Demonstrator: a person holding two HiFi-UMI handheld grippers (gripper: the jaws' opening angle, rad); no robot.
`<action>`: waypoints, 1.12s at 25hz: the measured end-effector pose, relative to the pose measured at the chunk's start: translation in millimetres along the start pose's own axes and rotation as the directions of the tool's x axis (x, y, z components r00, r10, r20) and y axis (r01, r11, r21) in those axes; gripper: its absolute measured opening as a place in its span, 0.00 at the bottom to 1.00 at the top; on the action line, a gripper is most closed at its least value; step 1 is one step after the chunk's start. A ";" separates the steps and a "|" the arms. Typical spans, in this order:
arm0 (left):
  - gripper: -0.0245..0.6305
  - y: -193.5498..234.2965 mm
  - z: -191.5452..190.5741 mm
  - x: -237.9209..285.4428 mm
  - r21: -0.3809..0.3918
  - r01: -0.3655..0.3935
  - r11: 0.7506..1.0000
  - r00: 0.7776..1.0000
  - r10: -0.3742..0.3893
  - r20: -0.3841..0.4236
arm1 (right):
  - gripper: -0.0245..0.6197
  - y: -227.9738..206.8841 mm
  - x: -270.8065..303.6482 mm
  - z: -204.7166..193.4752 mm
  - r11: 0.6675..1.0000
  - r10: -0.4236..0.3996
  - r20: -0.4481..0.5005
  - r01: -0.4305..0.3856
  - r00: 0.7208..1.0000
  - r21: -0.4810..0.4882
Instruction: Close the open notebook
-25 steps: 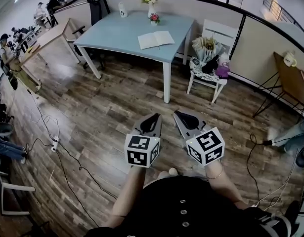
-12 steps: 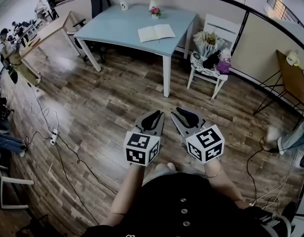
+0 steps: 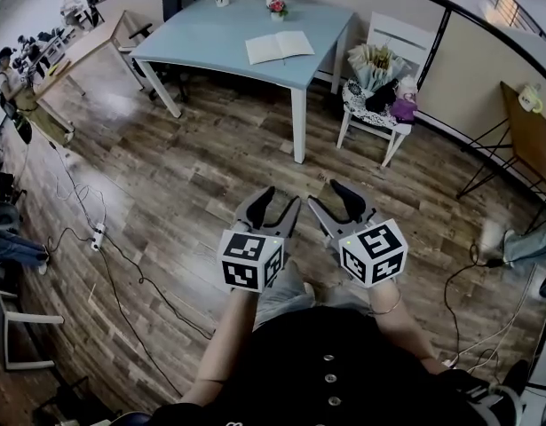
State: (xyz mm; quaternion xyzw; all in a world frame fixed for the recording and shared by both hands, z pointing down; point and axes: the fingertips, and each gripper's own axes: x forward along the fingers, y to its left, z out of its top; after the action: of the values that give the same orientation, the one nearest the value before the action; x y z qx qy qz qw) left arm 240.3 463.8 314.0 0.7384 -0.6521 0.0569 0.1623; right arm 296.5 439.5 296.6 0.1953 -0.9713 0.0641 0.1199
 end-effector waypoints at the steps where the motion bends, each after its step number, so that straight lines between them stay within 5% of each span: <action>1: 0.33 1.5 -0.2 0.4 -0.004 -0.004 1.000 1.000 0.004 0.002 | 0.35 -1.0 1.6 -0.5 1.000 0.003 -0.001 -0.003 1.000 0.001; 15: 0.33 52.1 -1.5 54.3 -0.038 0.040 0.998 0.997 -0.042 -0.058 | 0.36 -41.6 66.0 0.2 1.000 -0.009 -0.036 0.010 0.999 0.023; 28: 0.33 161.8 60.6 132.1 -0.040 0.059 0.997 0.998 -0.060 -0.021 | 0.35 -105.1 181.8 44.0 0.998 -0.063 -0.049 0.064 0.997 0.028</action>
State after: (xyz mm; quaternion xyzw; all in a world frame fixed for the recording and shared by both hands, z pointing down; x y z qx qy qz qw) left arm 92.7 304.3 322.8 0.7535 -0.6290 0.0475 0.1856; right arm 166.1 269.6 309.3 0.2263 -0.9603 0.0793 0.1423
